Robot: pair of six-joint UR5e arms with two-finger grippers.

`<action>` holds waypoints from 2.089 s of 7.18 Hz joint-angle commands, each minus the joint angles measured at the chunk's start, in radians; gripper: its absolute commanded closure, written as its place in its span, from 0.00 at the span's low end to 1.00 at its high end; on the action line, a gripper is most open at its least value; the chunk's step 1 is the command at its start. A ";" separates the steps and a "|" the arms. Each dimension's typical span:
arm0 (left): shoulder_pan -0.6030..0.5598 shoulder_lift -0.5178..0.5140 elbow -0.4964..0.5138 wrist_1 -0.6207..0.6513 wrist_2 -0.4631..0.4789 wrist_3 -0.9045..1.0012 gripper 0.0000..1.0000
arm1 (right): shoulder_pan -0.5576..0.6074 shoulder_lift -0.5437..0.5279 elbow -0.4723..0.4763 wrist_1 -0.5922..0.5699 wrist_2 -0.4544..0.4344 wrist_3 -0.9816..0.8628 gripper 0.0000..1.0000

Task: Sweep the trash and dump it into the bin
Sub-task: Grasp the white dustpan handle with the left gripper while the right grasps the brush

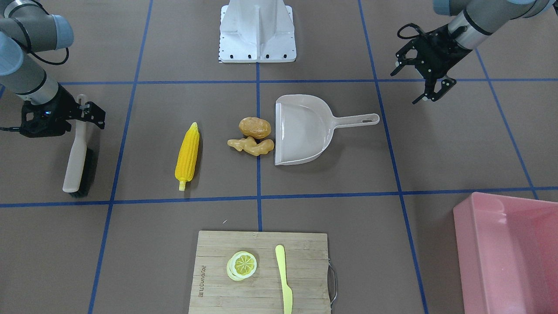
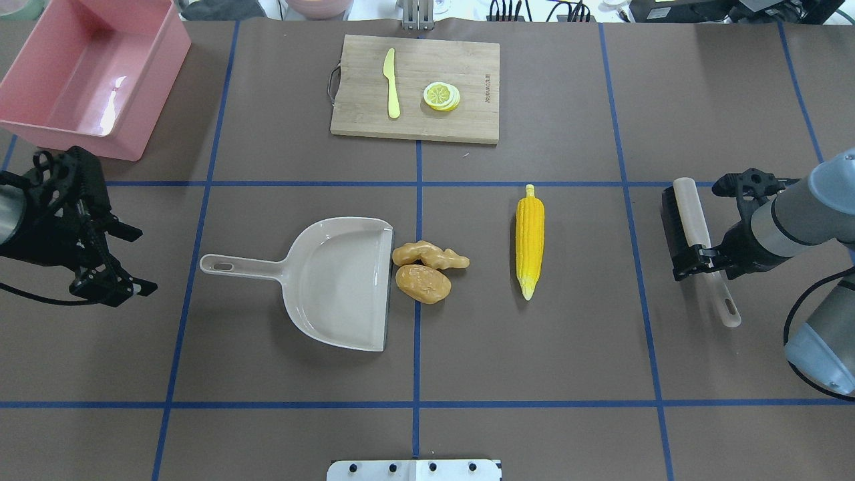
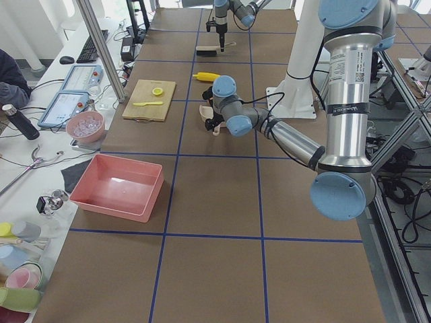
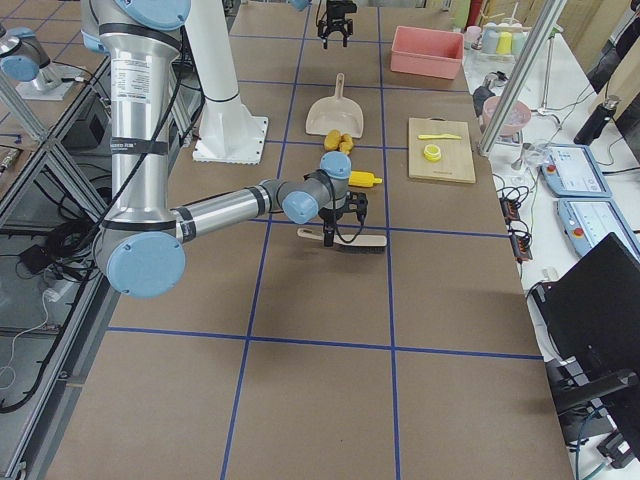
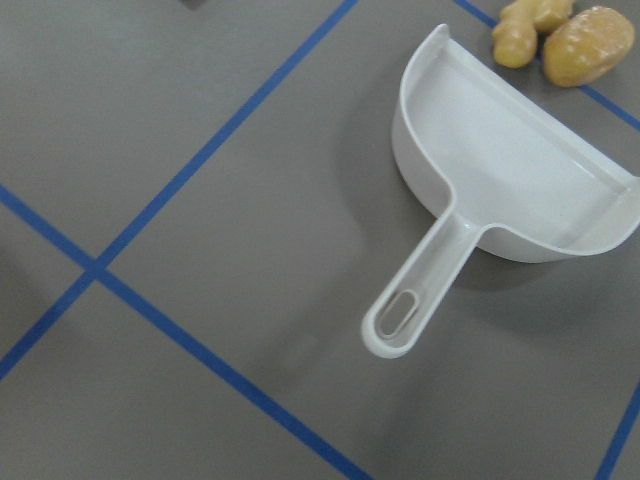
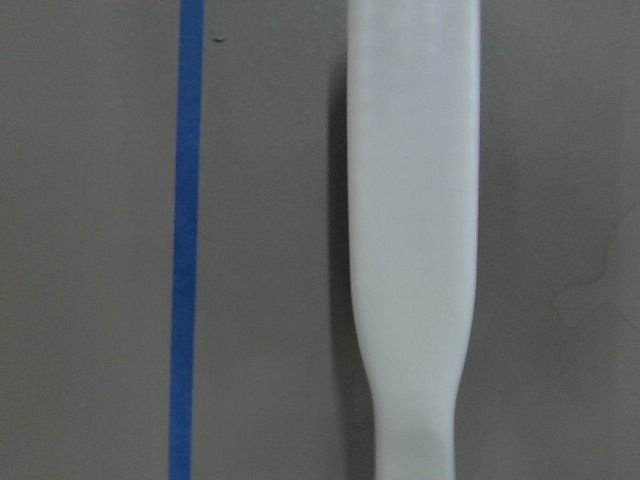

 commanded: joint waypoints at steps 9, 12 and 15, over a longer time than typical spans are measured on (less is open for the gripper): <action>0.097 -0.197 0.138 0.018 0.092 0.346 0.05 | 0.022 -0.038 0.033 -0.002 0.022 -0.009 1.00; 0.099 -0.263 0.221 0.014 0.094 0.345 0.05 | 0.050 -0.005 0.096 -0.075 0.053 -0.012 1.00; 0.108 -0.259 0.256 0.012 0.095 0.346 0.05 | -0.034 0.246 0.147 -0.382 0.042 0.003 1.00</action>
